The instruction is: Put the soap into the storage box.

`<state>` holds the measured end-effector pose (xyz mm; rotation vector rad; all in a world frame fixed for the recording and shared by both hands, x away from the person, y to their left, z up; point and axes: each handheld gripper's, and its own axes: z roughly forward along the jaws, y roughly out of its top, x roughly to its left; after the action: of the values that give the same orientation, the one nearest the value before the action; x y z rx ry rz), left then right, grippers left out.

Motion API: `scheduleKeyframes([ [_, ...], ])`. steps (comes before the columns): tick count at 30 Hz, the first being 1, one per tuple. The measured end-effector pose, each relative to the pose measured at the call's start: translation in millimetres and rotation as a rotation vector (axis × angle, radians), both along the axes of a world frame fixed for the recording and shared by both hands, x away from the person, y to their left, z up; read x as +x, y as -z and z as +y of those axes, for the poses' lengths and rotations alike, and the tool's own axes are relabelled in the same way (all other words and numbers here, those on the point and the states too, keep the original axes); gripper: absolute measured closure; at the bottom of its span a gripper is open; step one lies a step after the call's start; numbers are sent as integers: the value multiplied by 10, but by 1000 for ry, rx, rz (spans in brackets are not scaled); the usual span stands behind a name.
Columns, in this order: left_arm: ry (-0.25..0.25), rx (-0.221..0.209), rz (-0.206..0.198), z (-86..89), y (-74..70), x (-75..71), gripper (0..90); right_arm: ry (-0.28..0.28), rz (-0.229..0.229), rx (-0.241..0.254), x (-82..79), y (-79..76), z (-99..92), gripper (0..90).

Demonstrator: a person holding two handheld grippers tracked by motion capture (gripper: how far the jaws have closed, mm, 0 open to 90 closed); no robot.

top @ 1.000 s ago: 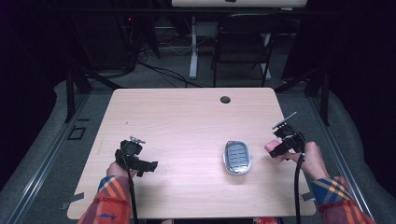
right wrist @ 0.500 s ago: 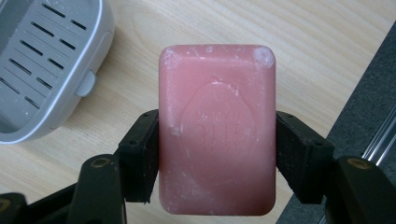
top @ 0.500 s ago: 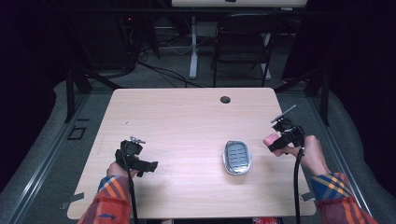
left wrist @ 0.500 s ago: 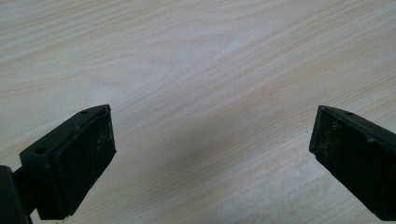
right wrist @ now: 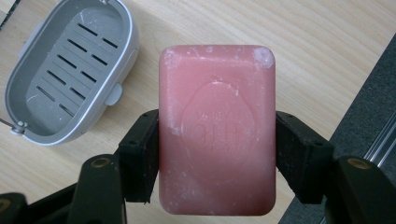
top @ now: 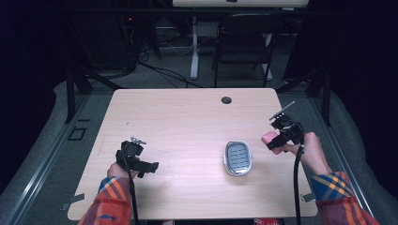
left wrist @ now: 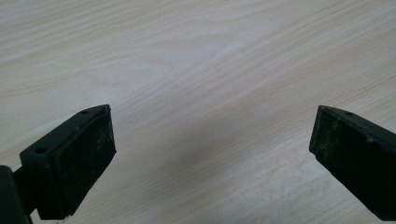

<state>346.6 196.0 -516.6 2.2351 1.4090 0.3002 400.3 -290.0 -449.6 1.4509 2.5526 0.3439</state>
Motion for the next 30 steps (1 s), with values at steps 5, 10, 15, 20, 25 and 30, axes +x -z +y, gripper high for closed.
scheduleKeyframes([
  [5, 0, 1, -1, -3, 2, -2, 2, -8, 2, -1, -11, -8, 40, 373],
  [10, -1, 0, -1, -3, 3, -4, 2, -22, 8, -7, -22, -21, 83, 373],
  [15, -1, 0, -1, -2, 1, -7, 2, -36, 7, 2, -33, -31, 165, 373],
  [20, -1, -1, 0, -3, 2, -7, 2, -45, 10, 7, -34, -42, 231, 373],
  [25, 2, 1, 0, -3, 2, -5, 2, -61, 14, 1, -34, -57, 276, 374],
  [30, 1, -2, -2, -5, -2, -11, 2, -67, 26, 3, -31, -49, 304, 374],
])
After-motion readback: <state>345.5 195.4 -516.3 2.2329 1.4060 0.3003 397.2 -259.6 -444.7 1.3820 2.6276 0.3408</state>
